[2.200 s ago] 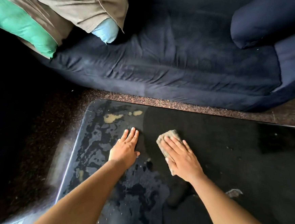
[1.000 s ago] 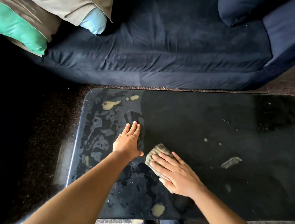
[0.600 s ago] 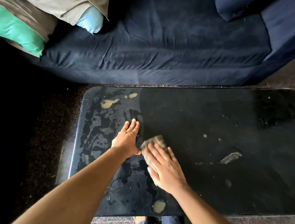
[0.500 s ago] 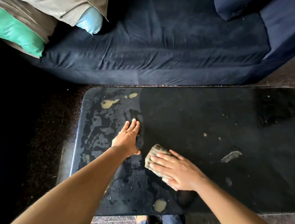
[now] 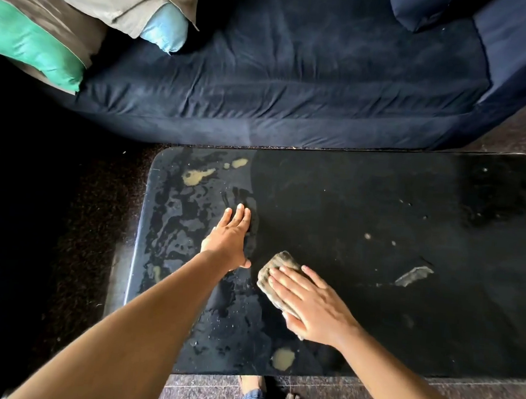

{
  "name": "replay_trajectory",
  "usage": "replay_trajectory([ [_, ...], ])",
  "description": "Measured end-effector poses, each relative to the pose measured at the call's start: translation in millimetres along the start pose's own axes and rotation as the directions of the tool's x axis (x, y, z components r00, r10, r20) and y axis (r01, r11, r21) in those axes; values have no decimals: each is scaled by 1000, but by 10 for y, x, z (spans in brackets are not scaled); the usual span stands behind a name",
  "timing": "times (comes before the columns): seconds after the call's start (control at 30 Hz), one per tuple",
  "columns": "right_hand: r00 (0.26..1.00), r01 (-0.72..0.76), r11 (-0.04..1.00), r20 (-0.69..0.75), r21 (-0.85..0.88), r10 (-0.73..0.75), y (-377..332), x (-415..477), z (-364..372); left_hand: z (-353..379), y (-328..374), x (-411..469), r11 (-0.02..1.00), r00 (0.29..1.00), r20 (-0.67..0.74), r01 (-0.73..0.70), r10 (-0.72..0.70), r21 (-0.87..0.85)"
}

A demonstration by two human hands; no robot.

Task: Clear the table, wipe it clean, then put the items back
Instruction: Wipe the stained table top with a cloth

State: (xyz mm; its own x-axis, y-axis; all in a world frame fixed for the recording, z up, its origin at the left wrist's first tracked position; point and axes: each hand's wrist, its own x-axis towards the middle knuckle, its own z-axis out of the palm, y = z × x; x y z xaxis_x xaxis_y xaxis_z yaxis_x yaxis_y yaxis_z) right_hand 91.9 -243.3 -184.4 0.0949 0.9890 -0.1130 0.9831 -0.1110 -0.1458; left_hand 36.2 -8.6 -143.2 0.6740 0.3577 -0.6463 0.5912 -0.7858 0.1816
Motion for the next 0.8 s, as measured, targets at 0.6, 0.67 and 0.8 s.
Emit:
replay_trajectory([
  [0.6, 909, -409, 895, -5, 179, 417, -294, 98, 0, 1055, 151, -1196, 994, 907, -420, -12, -33, -105],
  [0.67, 940, -339, 918, 26, 206, 341, -507, 31, 35, 1199, 128, -1359, 989, 898, -433, 19, -82, -149],
  [0.8, 988, 101, 992, 107, 80, -110, -356, -551, 130, 1392, 128, -1570, 985, 913, -391, 51, -112, -163],
])
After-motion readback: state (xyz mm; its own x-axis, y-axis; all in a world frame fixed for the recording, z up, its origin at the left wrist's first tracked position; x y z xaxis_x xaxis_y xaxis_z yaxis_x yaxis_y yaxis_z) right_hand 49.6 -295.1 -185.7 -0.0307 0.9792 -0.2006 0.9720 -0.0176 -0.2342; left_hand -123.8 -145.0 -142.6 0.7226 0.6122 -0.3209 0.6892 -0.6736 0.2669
